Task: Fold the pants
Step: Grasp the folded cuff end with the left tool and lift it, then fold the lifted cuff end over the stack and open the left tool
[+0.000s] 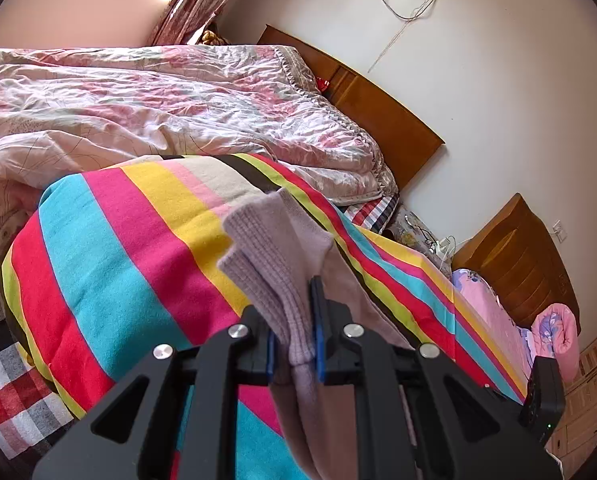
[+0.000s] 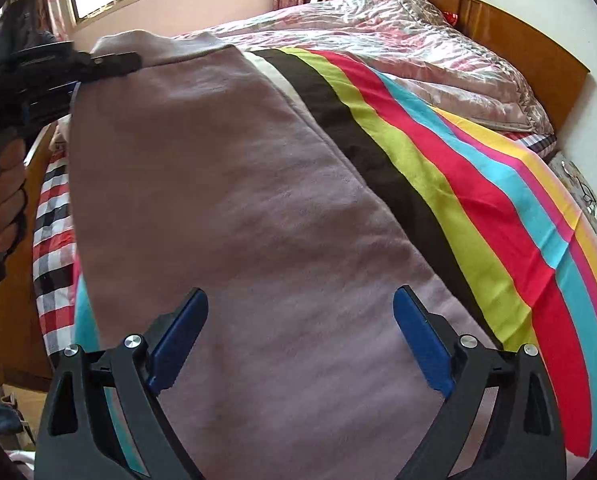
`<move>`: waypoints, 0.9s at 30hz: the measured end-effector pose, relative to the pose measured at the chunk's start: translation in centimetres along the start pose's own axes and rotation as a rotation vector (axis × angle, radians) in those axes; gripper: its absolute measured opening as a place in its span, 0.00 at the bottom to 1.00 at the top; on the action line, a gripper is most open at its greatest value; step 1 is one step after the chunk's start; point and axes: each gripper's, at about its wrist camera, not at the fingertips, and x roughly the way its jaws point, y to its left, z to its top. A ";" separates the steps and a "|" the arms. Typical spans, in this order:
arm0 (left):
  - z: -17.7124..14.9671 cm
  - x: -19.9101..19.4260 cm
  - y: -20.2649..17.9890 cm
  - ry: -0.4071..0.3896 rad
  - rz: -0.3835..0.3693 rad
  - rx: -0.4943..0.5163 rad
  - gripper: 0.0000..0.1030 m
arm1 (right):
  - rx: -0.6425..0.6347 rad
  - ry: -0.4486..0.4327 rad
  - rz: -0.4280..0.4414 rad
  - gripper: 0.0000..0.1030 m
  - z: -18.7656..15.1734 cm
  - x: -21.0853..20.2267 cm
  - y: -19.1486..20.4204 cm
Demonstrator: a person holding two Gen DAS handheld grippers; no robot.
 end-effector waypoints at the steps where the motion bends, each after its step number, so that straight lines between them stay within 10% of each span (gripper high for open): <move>1: 0.0 -0.2 -0.5 -0.007 0.005 0.013 0.13 | -0.033 0.017 -0.020 0.90 -1.5 0.0 1.7; 7: -0.4 -2.0 -5.5 -0.056 0.020 0.085 0.13 | -0.084 -0.010 -0.147 0.91 -3.9 -2.4 3.5; 10: -1.4 -3.9 -10.0 -0.093 0.015 0.211 0.13 | -0.096 -0.011 -0.049 0.90 -7.8 -6.4 4.4; 15: -7.8 -6.1 -20.8 -0.122 -0.048 0.558 0.13 | 0.215 -0.261 -0.068 0.91 -16.7 -18.4 -2.0; 19: -18.8 -5.2 -27.5 -0.006 -0.228 0.798 0.19 | 0.590 -0.409 -0.194 0.92 -24.7 -26.7 -9.7; 23: -31.3 -0.6 -29.0 0.306 -0.285 1.107 0.40 | 0.731 -0.416 -0.259 0.92 -29.0 -29.4 -12.7; 24: -32.5 -1.3 -28.6 0.205 -0.270 1.167 0.42 | 0.745 -0.415 -0.238 0.92 -29.6 -29.3 -12.9; 27: -30.2 -2.5 -27.7 0.257 -0.368 1.063 0.55 | 0.748 -0.395 -0.175 0.92 -29.7 -28.0 -12.1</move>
